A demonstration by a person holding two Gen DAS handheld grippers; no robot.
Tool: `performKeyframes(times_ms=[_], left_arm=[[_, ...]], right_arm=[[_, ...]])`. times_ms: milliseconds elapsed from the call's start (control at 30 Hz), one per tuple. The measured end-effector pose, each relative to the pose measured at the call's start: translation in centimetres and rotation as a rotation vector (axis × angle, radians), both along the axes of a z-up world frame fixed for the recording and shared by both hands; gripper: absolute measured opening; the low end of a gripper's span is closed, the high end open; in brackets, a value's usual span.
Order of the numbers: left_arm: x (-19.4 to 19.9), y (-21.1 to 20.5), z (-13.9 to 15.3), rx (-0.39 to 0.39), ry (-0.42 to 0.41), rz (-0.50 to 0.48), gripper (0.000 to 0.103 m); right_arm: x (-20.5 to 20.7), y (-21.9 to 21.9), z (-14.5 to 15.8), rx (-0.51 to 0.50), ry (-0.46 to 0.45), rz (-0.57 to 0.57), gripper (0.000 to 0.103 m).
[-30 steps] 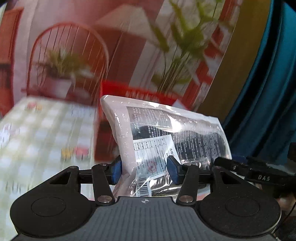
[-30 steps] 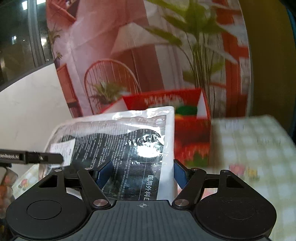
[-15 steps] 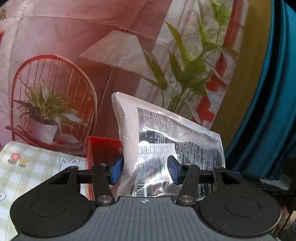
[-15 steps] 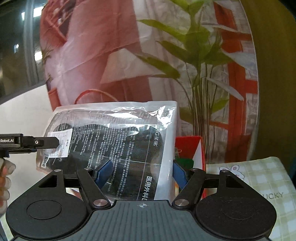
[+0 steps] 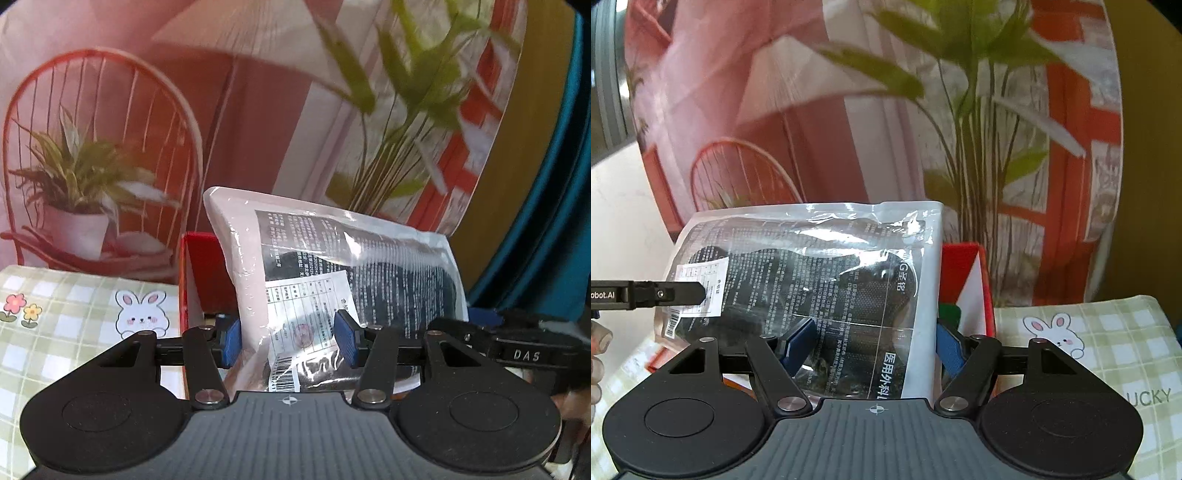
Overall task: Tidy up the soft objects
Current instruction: 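Lift the packaged item with the left tool and carry it over the box, then open the left tool to release the package into the box and withdraw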
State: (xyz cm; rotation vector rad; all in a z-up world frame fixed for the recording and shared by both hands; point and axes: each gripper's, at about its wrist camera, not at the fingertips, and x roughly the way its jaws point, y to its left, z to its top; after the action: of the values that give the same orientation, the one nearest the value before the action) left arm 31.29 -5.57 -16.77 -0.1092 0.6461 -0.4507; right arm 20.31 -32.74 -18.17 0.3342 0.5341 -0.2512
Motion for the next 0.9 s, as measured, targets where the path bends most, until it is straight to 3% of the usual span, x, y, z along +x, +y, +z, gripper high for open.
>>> performKeyframes(times_ms=[367,433,567,667,800,900], left_arm=[[2.5,-0.7,-1.1,0.079,0.021,0.001,0.058],[2.5,-0.5,-1.1,0.099,0.016,0.015,0.063],[2.2,-0.2,-0.7,0.110,-0.008,0.017,0.063],[1.9,-0.1,-0.2,0.123,-0.038,0.037,0.062],[1.7,-0.1,0.4,0.110,-0.047,0.035,0.044],[1.6,-0.5,0.4,0.114,-0.048,0.022,0.035]], right_arm=[[3.3,-0.7,-1.5,-0.075,0.129,-0.020,0.067],[3.4,-0.6,-1.5,-0.117,0.137,-0.018,0.067],[3.4,-0.5,-1.4,-0.130,0.131,-0.012,0.066],[3.5,-0.2,-1.2,-0.137,0.118,0.011,0.058],[3.9,0.6,-1.0,-0.148,0.115,0.057,0.040],[4.2,1.3,-0.9,-0.142,0.127,0.094,0.033]])
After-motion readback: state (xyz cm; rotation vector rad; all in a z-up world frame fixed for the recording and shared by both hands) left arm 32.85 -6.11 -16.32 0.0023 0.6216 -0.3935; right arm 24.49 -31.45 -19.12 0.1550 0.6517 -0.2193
